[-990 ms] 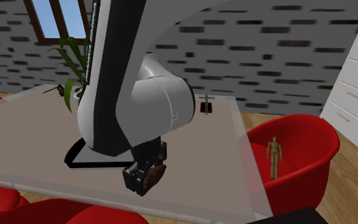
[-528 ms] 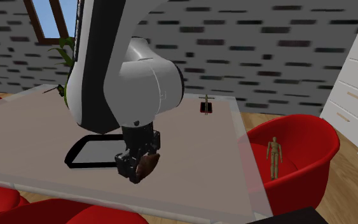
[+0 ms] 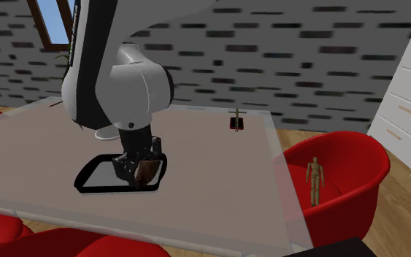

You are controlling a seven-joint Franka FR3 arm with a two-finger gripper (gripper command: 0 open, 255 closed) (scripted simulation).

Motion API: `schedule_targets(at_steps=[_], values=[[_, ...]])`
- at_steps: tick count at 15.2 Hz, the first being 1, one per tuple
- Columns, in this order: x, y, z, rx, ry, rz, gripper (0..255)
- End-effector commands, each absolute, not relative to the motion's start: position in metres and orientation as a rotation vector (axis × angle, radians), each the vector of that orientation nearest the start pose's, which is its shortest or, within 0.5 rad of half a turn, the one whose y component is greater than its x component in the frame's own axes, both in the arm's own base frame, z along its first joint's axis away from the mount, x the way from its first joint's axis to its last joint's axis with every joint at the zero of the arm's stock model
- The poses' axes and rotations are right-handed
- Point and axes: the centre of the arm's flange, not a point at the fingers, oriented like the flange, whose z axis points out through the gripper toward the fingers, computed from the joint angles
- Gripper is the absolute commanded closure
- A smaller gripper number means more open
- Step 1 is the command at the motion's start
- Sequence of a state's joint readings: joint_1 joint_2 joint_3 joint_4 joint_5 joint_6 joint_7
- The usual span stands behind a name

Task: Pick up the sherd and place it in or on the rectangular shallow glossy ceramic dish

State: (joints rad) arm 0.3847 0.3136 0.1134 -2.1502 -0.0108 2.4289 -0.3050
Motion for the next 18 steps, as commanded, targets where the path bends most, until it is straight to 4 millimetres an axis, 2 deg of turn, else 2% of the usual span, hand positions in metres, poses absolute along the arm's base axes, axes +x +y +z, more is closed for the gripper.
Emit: schedule_targets(at_steps=[1, 14, 18], values=[[0.518, 0.283, 0.251, -2.867, -1.223, 0.055, 255], [0.667, 0.374, 0.245, -2.867, -1.223, 0.055, 255], [0.667, 0.374, 0.224, -2.867, -1.223, 0.055, 255]])
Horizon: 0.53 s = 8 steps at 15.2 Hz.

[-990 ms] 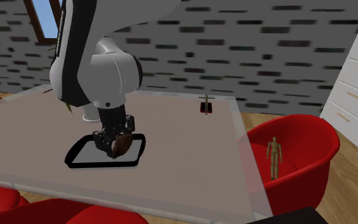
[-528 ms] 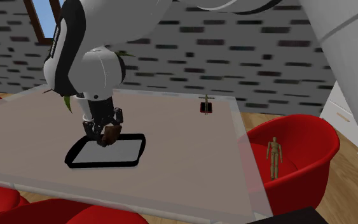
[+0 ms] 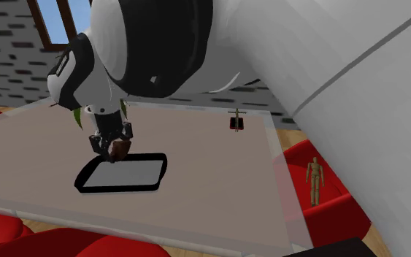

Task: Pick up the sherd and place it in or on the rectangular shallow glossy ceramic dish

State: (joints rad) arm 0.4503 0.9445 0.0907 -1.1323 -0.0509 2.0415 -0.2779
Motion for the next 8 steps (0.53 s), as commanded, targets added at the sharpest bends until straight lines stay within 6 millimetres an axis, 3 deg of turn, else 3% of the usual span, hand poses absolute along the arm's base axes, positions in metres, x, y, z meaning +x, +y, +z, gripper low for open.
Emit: schedule_targets(at_steps=[1, 8], values=[[0.667, 0.374, 0.219, -2.867, -1.223, 0.055, 255], [0.667, 0.374, 0.187, -2.867, -1.223, 0.055, 255]])
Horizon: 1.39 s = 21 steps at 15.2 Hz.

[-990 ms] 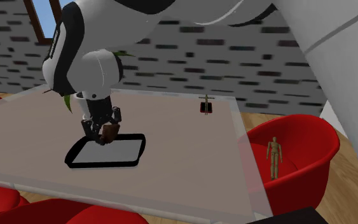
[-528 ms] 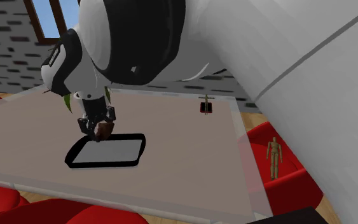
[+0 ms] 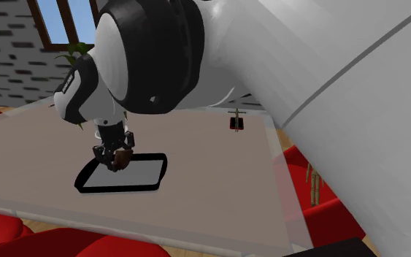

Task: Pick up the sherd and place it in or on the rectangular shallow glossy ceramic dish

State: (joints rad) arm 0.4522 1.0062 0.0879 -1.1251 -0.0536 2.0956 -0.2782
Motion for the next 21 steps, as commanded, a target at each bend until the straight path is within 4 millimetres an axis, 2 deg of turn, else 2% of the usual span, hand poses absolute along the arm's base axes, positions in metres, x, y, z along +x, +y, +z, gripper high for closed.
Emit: schedule_targets(at_steps=[1, 7, 8, 13, 17, 21], values=[[0.667, 0.374, 0.187, -2.867, -1.223, 0.055, 255], [0.667, 0.374, 0.187, -2.867, -1.223, 0.055, 255], [0.667, 0.374, 0.187, -2.867, -1.223, 0.055, 0], [0.667, 0.374, 0.187, -2.867, -1.223, 0.055, 0], [0.669, 0.373, 0.237, -2.867, -1.223, 0.055, 0], [0.669, 0.373, 0.237, -2.867, -1.223, 0.055, 0]])
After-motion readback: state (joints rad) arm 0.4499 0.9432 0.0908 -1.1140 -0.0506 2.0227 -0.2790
